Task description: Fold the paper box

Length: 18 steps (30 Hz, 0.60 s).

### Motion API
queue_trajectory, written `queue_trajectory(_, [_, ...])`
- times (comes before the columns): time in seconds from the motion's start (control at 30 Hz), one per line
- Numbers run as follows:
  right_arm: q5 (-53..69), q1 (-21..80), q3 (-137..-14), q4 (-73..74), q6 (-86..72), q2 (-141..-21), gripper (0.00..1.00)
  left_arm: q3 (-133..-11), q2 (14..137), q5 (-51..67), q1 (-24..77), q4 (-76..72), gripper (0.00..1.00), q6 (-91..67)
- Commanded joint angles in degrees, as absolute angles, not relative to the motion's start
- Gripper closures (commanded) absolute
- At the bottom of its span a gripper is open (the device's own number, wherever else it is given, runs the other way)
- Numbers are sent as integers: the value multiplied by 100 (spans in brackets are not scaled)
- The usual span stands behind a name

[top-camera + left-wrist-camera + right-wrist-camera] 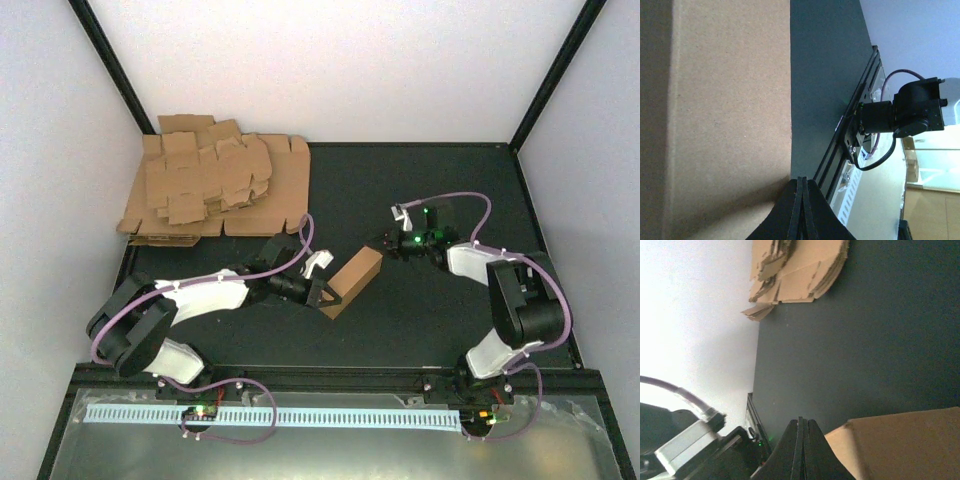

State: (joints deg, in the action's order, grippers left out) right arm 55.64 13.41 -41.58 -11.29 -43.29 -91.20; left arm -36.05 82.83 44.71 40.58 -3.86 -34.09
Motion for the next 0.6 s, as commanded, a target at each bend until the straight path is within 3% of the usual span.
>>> queue_trajectory(0.0, [5442, 1323, -4083, -1183, -4243, -9578, 98, -3665, 8308, 4131, 4078, 4, 98, -3323])
queue_trajectory(0.17, [5351, 1317, -3958, -1369, -4232, -9908, 98, -3763, 8209, 4109, 4086, 106, 97, -3324])
queue_trajectory(0.4, [5242, 1318, -4017, -1090, -4087, -9572, 98, -4304, 8009, 4259, 4032, 117, 84, -3437])
queue_trajectory(0.57, [5328, 1319, -4174, -910, -4091, -9198, 98, -4487, 7871, 4265, 3981, 230, 85, -3424])
